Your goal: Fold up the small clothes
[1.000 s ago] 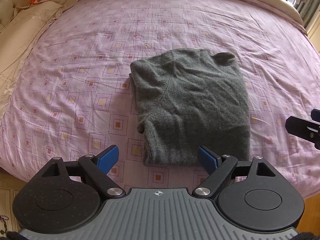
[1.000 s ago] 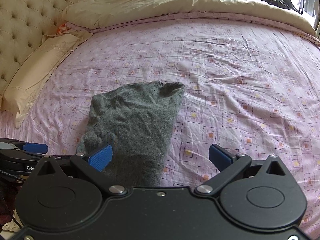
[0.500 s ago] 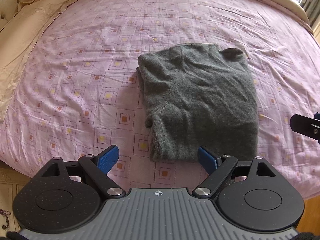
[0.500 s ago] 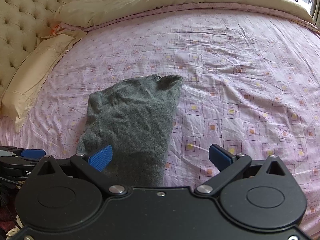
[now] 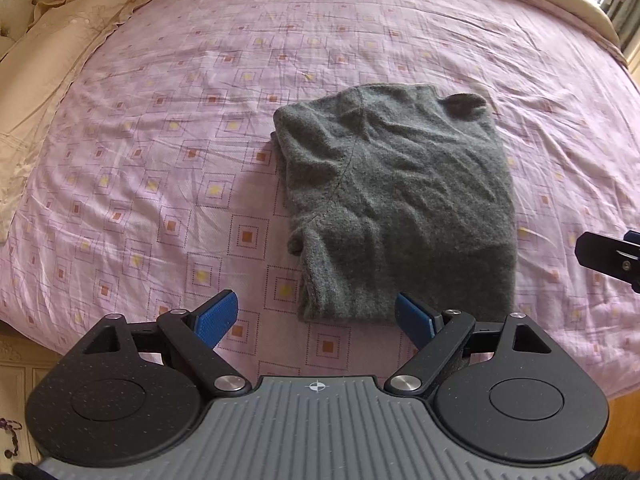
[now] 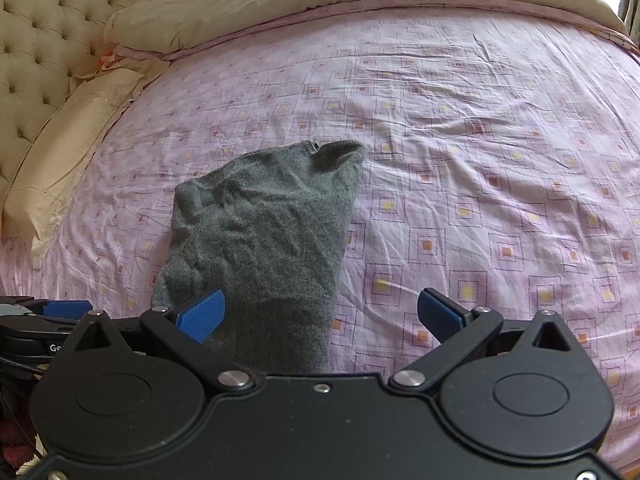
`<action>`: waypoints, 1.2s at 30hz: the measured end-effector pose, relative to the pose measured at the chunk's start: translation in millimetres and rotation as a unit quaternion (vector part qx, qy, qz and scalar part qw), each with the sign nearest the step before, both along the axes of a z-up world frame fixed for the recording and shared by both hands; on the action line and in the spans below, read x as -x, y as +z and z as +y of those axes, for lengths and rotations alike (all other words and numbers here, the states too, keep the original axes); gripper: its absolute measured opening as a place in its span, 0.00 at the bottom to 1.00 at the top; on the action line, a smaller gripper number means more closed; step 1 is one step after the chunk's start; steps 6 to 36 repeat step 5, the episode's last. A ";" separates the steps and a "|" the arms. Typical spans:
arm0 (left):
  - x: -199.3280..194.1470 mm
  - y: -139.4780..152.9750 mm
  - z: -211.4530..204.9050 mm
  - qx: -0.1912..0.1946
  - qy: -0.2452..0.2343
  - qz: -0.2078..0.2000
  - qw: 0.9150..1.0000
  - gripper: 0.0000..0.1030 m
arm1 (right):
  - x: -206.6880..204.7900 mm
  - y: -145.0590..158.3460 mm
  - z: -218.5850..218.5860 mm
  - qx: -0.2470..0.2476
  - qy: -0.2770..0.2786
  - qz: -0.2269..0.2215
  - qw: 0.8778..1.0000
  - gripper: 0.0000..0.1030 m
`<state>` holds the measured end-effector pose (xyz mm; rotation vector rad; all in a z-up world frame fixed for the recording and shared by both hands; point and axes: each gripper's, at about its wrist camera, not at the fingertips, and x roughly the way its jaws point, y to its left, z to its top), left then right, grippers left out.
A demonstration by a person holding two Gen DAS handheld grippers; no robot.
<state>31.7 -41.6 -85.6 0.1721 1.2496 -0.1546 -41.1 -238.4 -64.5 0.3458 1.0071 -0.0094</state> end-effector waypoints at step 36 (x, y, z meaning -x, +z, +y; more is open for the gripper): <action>-0.5 -1.2 -1.2 -0.002 0.000 0.002 1.000 0.83 | -1.4 -2.0 0.7 -0.003 0.001 0.002 1.000 0.99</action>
